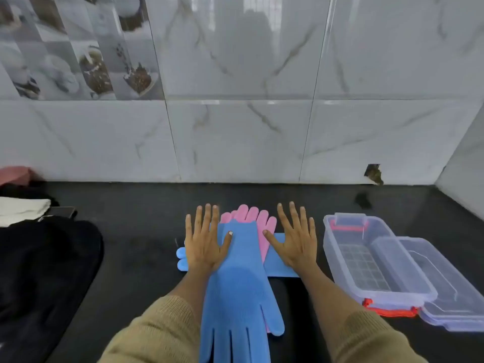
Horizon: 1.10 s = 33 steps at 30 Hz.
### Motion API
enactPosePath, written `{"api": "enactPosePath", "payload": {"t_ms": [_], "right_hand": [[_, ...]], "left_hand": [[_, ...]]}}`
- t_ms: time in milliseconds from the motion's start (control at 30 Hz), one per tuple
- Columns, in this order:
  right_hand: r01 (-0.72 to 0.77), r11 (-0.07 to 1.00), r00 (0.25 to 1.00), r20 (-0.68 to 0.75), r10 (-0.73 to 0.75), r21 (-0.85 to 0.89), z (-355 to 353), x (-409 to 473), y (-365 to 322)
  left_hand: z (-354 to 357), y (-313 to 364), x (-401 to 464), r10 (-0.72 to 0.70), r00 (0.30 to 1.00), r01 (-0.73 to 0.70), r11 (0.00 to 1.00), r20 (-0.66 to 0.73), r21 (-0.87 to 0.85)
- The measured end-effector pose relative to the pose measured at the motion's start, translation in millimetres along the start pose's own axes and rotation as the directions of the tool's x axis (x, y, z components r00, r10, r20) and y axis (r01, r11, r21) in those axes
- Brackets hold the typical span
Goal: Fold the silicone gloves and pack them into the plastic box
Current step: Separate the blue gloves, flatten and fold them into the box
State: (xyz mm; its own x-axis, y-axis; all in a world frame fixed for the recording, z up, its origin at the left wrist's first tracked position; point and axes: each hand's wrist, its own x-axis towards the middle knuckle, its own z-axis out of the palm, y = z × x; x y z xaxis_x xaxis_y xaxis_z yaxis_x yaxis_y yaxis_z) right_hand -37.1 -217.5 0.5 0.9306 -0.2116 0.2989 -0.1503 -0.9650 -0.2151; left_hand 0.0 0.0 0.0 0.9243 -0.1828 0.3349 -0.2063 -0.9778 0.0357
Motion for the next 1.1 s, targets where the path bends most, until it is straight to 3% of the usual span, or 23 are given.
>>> {"api": "enactPosePath", "payload": {"t_ms": [233,367,533,633,767,967,1100], "right_hand": [[-0.049,0.997,0.986,0.161,0.038,0.062,32.2,-8.0,8.2],[-0.033,0.998,0.988,0.151,0.024,0.058,37.1,-7.2,10.4],[-0.026,0.998,0.989,0.149,0.017,0.063,36.7,-8.1,10.0],[-0.036,0.997,0.989,0.147,0.026,0.065,36.5,-8.0,10.2],[-0.035,0.996,0.992,0.123,0.025,0.076,33.6,-8.8,10.0],[-0.029,0.999,0.992,0.126,0.026,0.027,32.2,-7.3,9.1],[-0.010,0.999,0.989,0.148,0.004,0.039,34.4,-6.1,11.1]], "left_hand": [[13.2,0.6,0.3,-0.001,0.997,0.008,0.996,0.081,-0.086],[19.4,-2.2,-0.5,-0.007,0.988,0.042,0.974,0.156,-0.222],[22.9,-5.1,-4.5,-0.098,0.990,0.132,0.901,0.101,-0.413],[21.0,-4.0,-1.6,-0.210,0.972,0.233,0.905,0.102,-0.355],[19.5,-6.5,7.3,-0.236,0.964,0.263,0.918,0.125,-0.297],[9.7,-23.0,29.0,-0.224,0.876,0.392,0.846,0.427,-0.361],[5.5,-27.7,37.3,-0.180,0.813,0.463,0.776,0.553,-0.428]]}}
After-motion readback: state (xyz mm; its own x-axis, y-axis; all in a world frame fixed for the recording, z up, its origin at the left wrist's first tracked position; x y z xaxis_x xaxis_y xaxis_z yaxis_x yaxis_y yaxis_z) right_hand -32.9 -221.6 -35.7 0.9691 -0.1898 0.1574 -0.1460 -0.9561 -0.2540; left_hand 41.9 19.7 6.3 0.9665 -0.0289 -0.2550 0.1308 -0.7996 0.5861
